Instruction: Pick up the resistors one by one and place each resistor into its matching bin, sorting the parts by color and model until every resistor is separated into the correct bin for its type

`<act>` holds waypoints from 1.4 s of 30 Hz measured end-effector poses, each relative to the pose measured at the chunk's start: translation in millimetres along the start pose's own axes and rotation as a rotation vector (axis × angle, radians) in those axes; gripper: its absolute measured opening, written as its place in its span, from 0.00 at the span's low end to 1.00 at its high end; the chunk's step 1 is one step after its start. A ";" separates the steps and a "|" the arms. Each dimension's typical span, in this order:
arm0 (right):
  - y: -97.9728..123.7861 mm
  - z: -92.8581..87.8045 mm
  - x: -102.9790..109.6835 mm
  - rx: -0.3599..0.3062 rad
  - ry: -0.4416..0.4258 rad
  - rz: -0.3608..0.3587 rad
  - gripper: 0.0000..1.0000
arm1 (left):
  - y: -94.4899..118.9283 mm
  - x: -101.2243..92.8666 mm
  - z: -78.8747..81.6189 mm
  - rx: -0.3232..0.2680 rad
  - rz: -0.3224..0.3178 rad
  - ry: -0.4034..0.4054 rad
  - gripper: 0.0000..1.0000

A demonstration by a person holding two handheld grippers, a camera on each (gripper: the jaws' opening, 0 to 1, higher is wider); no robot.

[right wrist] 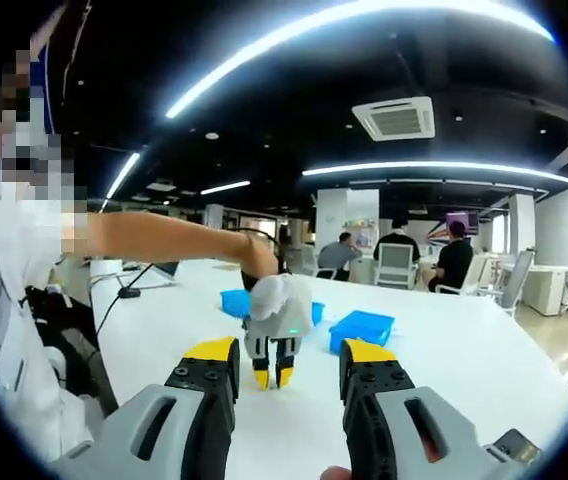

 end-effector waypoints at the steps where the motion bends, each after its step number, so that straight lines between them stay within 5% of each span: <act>1: -0.1 0.2 0.6 0.000 0.002 0.002 0.42 | 0.0 -1.5 0.2 0.000 -0.003 0.000 0.08; 8: 0.2 0.7 0.5 -0.001 0.004 0.006 0.41 | -1.9 -8.1 1.0 -0.006 0.000 0.022 0.04; 15: 4.9 2.3 -0.7 -0.008 0.007 0.005 0.41 | 15.7 -19.2 -0.6 -0.051 0.095 0.035 0.04; 22: 4.3 3.8 1.0 -0.007 0.009 0.008 0.41 | 74.0 -26.3 -23.5 -0.256 0.308 0.200 0.05; 30: -0.3 4.4 4.5 0.001 0.014 0.015 0.41 | 121.9 -82.0 -75.1 -0.547 0.612 0.417 0.04; 34: -3.6 4.1 6.3 0.006 0.014 0.018 0.41 | 132.2 -117.5 -103.4 -0.689 0.758 0.594 0.04; 38: -9.4 3.2 7.7 0.009 0.013 0.025 0.41 | 128.4 -152.4 -126.4 -0.823 0.833 0.764 0.05; 42: -12.5 1.6 7.7 0.017 0.009 0.028 0.41 | 114.4 -179.7 -139.5 -0.876 0.963 0.879 0.05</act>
Point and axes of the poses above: the point that each gripper's makers call its tool centre point, and the gripper's own axes: y roughly backward along the fingers, x roughly to its left, z roughly out of its top, the point moved 7 cm from there along y, roughly backward along the fingers, and after that the axes turned 5 degrees about x, right-handed, at the moved point
